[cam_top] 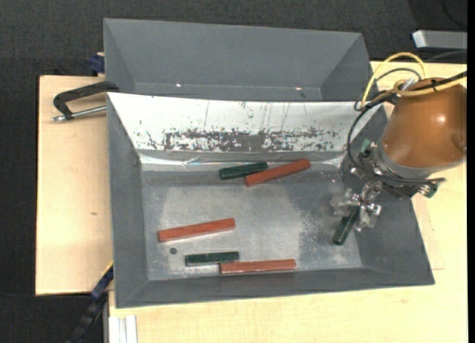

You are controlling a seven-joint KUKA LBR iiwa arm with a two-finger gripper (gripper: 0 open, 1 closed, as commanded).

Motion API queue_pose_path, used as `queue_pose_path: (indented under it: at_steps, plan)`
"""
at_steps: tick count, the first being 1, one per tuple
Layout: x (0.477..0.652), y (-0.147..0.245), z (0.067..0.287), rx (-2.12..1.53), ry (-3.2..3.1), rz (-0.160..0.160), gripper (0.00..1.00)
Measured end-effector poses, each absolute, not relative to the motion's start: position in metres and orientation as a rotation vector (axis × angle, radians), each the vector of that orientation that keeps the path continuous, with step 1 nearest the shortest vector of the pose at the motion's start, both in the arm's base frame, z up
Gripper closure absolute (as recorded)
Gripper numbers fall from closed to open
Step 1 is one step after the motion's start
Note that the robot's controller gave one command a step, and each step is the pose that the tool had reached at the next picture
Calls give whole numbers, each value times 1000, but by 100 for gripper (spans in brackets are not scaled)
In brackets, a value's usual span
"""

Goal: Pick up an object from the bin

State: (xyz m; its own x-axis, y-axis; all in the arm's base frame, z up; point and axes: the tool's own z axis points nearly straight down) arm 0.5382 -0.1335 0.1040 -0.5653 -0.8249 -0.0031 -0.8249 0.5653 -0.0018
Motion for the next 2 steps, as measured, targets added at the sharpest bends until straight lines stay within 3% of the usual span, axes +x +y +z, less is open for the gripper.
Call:
queue_pose_path:
  at_steps: [1,2]
  plan:
    - [531,-122,190,-1452,2781,-1,100]
    - [531,-122,190,-1452,2781,-1,100]
